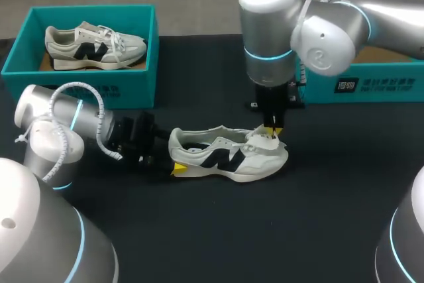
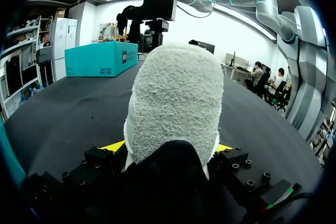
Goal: Take the shoe out of the shoebox, open the shoe tongue, remove and reinsert the insole, then place the shoe into the shoebox
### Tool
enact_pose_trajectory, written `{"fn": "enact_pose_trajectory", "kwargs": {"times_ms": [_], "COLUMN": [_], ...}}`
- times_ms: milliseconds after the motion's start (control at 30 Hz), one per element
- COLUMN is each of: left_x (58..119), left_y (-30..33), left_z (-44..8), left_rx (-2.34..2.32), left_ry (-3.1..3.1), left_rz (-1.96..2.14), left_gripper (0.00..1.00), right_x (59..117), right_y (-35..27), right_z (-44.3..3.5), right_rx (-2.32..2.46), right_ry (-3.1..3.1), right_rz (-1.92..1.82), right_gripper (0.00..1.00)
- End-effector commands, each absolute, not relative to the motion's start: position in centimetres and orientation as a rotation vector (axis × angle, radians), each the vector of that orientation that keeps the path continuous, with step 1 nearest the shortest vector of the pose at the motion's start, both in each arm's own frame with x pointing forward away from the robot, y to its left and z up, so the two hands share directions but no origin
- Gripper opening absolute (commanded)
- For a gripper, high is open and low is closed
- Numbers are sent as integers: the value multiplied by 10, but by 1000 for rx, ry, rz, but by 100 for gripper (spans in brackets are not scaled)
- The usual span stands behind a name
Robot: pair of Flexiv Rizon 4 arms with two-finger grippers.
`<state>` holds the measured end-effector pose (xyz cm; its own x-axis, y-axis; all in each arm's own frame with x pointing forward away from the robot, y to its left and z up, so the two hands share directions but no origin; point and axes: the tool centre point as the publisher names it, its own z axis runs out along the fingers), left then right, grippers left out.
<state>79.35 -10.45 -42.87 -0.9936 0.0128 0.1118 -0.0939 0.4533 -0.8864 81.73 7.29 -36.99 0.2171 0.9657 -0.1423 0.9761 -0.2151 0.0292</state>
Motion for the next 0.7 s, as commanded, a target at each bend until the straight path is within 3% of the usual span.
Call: {"fn": "enact_pose_trajectory", "kwargs": {"times_ms": [33,100,200,267,333,400,433,567,700], "left_x": [792,792,792,792,792,792,792,792,792], "left_y": [-104,-104,-104,-104,-104,-104,-104,-104,-104], "left_z": [-432,-432,-432,-432,-432,-432,-432,-432,-432], "left_rx": [70,70,70,70,70,70,70,70,70], "left_ry": [-2591,-2591,-2591,-2591,-2591,-2591,-2591,-2591,-2591], "left_rz": [1584,1584,1584,1584,1584,1584,1584,1584,1584], "left_gripper": [0,0,0,0,0,0,0,0,0], "right_x": [818,817,817,816,817,816,815,815,814], "right_y": [70,70,71,71,70,72,73,77,81], "right_z": [-392,-396,-396,-395,-390,-382,-378,-359,-339], "right_rx": [2371,2377,2381,2382,2383,2380,2374,2342,2314], "right_ry": [1877,1872,1868,1864,1855,1847,1845,1845,1851], "right_rz": [-158,-163,-163,-161,-142,-112,-98,-41,33], "right_gripper": [0,2,17,42,53,75,80,96,100]}}
